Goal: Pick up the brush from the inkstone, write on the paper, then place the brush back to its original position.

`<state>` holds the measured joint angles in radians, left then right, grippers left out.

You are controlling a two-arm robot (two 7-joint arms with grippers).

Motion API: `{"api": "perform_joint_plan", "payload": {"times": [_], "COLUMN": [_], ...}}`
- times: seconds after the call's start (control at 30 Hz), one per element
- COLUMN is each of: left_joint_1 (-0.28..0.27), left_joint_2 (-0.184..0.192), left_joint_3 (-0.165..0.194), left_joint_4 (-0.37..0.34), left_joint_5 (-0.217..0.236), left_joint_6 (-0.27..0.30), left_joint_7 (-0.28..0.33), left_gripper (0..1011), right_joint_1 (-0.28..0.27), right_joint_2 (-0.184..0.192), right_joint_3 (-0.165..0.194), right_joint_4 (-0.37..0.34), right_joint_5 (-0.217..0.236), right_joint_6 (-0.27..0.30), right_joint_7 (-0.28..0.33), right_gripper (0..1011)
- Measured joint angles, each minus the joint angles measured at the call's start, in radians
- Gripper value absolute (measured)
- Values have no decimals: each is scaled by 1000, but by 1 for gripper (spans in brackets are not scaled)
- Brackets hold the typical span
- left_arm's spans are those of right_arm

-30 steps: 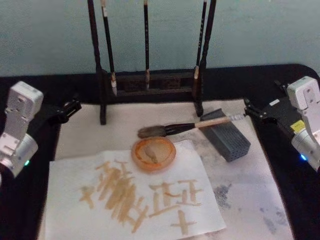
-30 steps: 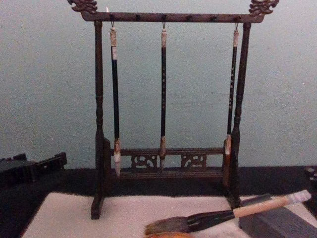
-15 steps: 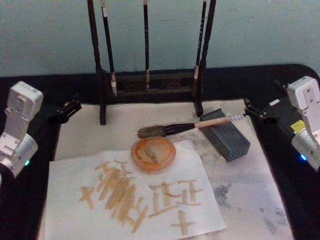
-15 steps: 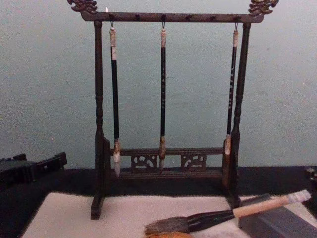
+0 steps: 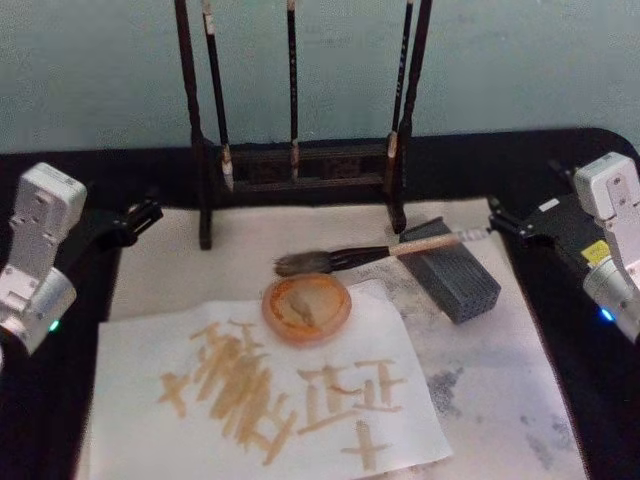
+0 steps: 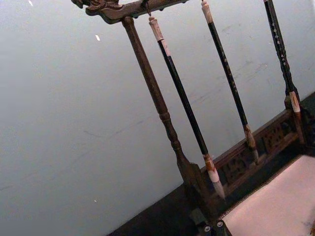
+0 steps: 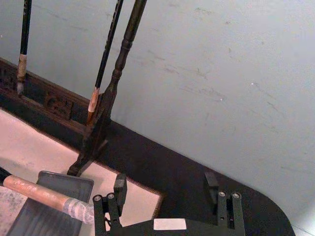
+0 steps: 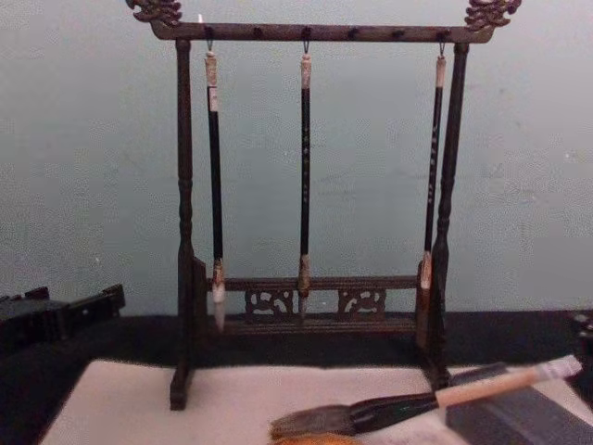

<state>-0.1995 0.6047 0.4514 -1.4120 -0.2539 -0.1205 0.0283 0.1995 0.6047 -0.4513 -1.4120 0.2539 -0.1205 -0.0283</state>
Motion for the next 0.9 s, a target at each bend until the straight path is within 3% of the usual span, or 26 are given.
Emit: {"api": "perform_joint_plan", "payload": {"times": [0.37,0.9], "left_joint_1": [0,0], "left_joint_2": [0,0], "left_joint_3": [0,0], "left_joint_4": [0,0], "left_joint_5": [0,0], "left_joint_6": [0,0], "left_joint_7": [0,0], "left_gripper": [1000,1002], "right_joint_1": [-4,-111], "right_joint_2": [-1,-13], "right_joint_3": [8,82], "right_joint_4": [-2,-86], "right_joint_5": [5,97], "right_joint_6": [-1,-40], "right_joint_7": [10,98], "right_gripper": [1001,1001]}}
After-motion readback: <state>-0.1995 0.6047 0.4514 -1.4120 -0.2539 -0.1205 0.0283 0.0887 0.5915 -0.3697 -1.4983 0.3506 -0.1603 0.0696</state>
